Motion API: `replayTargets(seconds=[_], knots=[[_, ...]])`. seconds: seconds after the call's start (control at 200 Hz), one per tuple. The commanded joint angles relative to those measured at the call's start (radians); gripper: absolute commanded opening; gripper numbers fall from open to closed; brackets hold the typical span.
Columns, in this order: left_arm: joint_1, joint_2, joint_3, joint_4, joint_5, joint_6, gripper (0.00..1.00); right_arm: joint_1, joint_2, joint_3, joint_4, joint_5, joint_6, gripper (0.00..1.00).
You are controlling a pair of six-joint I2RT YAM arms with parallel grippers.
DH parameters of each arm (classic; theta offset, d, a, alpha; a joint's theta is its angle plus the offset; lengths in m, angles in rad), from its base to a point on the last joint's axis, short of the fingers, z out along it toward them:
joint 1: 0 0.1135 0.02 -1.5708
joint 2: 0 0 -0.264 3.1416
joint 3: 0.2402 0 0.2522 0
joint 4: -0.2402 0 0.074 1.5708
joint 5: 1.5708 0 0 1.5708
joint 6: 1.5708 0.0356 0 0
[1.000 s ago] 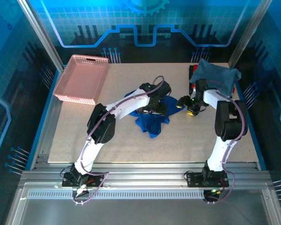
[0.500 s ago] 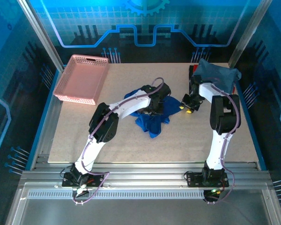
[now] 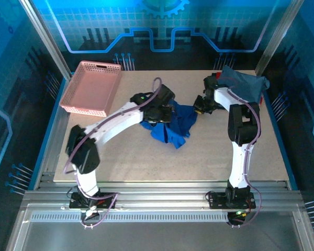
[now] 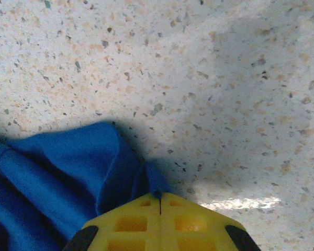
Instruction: Fold and stack the t-shirts
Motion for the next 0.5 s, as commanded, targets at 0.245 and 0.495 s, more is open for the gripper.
replayTargets(seconds=[0.245,0.495], knots=[[0.204,-0.419,-0.099,0.029,-0.049,-0.013,0.0,-0.064,-0.389,-0.03,0.03,0.028,-0.008,0.0],[0.422,-0.507,0.094,0.02,0.017,0.135,0.0,-0.188,-0.529,0.222,0.012,-0.082,0.01,0.0]])
